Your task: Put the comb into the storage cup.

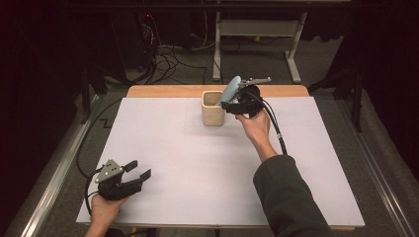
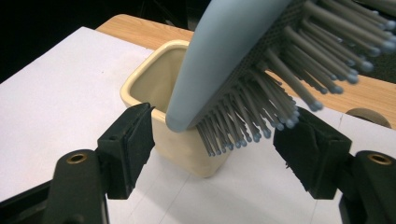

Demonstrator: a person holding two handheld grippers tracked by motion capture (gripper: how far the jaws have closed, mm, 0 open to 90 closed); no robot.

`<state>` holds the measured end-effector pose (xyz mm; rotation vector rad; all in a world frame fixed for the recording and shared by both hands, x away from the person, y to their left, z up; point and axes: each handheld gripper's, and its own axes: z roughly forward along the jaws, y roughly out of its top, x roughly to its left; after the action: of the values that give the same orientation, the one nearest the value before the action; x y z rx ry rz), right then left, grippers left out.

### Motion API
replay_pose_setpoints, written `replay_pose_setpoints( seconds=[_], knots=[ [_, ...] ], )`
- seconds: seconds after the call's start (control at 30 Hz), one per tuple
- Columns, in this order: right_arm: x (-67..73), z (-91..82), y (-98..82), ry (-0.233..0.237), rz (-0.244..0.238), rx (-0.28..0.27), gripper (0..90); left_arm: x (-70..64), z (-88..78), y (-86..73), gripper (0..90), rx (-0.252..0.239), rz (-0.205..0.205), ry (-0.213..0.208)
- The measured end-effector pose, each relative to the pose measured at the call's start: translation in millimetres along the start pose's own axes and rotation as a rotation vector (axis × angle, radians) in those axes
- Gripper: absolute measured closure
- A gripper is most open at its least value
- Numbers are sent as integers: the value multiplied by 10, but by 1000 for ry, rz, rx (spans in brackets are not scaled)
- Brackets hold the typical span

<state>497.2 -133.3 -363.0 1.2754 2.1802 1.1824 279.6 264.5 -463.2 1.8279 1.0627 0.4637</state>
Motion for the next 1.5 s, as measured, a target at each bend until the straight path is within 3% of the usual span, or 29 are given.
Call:
replay_pose_setpoints(
  seconds=[0.77, 1.5],
  knots=[
    [-23, -149, -23, -13, -46, -3, 294, -2, 1, -2, 356, 0, 1, 6],
    [-104, -291, -139, -13, -48, -7, 296, 1, -3, -5, 356, -1, 1, 7]
  ],
)
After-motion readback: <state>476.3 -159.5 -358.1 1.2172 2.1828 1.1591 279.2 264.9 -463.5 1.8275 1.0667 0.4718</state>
